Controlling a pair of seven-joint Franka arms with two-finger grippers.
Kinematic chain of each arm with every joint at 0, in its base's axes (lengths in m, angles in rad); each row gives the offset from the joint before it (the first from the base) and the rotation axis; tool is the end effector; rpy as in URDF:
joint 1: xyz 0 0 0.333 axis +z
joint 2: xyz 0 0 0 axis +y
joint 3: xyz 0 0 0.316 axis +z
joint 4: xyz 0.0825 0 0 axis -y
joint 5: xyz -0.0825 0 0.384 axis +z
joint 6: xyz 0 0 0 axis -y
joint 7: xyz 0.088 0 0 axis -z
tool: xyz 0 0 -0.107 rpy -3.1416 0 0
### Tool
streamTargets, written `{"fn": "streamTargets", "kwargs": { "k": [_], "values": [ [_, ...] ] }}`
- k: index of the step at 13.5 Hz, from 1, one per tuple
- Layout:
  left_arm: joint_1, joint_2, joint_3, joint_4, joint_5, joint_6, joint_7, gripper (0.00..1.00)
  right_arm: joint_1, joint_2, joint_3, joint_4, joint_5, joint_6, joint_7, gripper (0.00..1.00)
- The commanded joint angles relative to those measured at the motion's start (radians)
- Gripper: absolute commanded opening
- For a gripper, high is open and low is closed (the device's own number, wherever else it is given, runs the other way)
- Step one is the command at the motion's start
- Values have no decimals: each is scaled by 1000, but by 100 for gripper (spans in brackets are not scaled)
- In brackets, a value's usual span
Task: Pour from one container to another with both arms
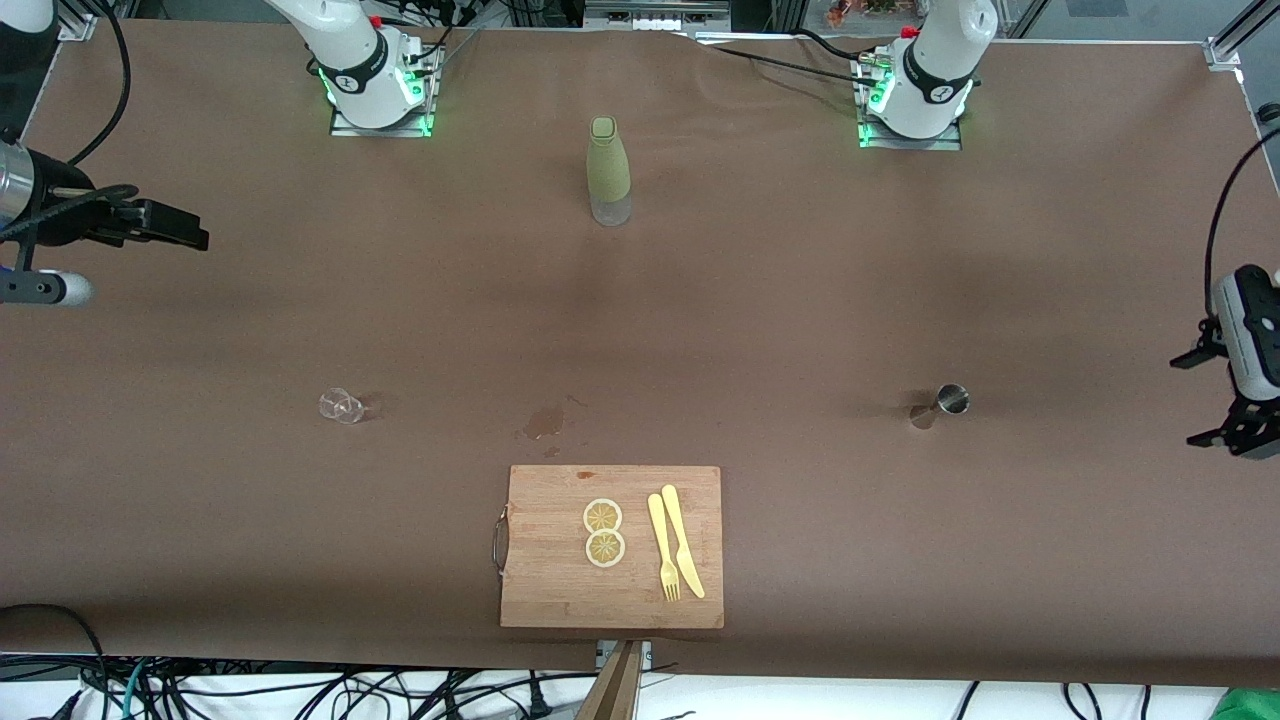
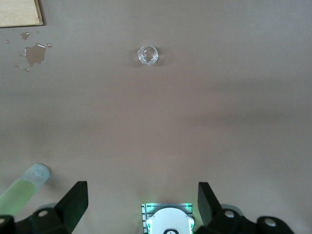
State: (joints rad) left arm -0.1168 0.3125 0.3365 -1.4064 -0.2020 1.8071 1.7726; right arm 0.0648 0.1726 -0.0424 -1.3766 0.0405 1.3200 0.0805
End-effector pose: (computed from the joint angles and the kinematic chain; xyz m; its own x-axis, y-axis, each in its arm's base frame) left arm 0.6555 0.0968 0.5442 0.0296 -0.9967 0.0756 -0.9918 -0.0387 -0.1216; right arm 0.5787 0.0203 0.5969 0.9722 -0.0496 -0.2288 -0.0545 -0.9984 -0.0148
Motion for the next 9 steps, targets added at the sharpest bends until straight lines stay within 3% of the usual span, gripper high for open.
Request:
{"fn": "streamTargets", "kwargs": {
  "k": [1,5,9],
  "values": [
    [-17,-146,-17,-149,99,34,-358,100,-5,-57,-1,-75,-16,31,-7,100],
    [-15,-257,-65,-244,164,20,-732,100,-4,-129,-17,-81,-37,36,-1,100],
    [3,-271,-146,-233,179,-103,-1153,100,32,-146,-16,-114,-99,53,-47,100]
  ]
}}
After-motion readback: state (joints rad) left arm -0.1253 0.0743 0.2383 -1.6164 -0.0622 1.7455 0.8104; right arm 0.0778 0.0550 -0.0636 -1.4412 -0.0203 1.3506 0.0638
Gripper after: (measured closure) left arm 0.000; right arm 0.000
